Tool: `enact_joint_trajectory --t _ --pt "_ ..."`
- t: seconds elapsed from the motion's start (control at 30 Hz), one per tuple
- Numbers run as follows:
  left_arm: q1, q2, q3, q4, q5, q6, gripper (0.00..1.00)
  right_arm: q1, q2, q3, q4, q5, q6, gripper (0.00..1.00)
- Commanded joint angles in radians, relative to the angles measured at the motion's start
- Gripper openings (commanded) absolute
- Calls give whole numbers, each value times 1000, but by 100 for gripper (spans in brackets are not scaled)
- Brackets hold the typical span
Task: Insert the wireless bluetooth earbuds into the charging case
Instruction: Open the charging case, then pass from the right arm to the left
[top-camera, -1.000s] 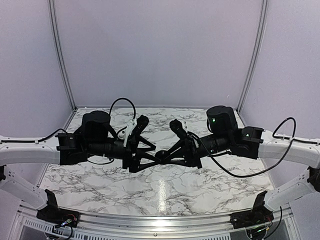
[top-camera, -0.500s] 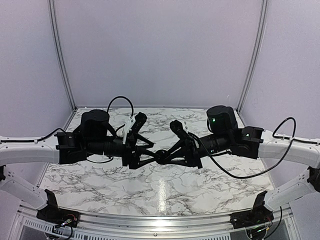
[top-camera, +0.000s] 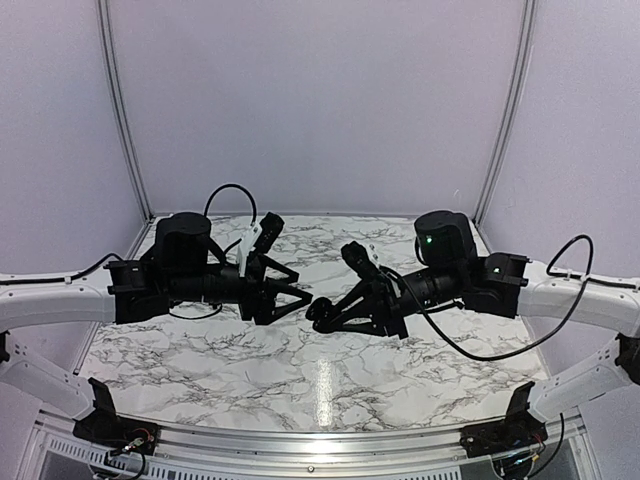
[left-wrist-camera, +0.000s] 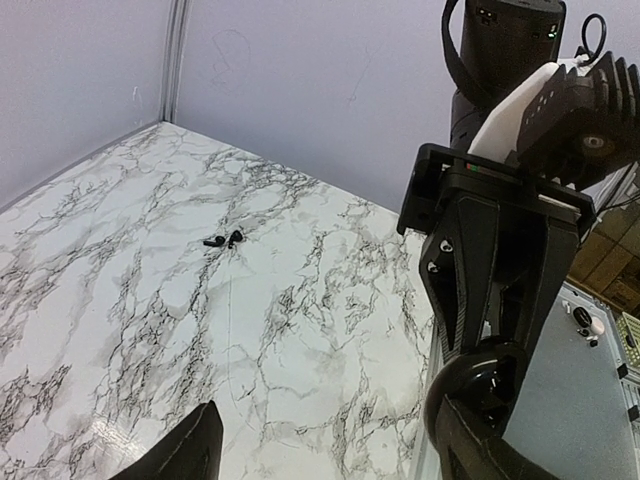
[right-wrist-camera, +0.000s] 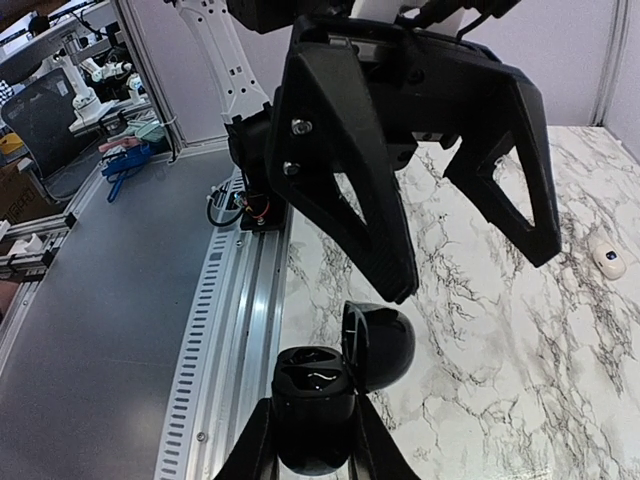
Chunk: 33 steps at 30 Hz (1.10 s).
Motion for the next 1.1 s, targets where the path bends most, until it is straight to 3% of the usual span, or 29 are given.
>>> enact_joint_trajectory --t 0.0,0.33,0.57,0.73,1.07 --pt "5 -23 1 2 -11 -2 77 -1 -34 4 56 -23 27 0" --pt "57 -237 -190 196 5 27 79 -28 -95 -47 288 22 133 0" --pt "13 -240 -186 314 56 90 78 -27 -85 -46 523 61 259 0" --pt "-16 -213 -180 454 62 31 71 -26 -69 -60 659 78 320 0" --pt "-66 -145 -130 554 22 6 58 13 -1 -54 775 83 356 0"
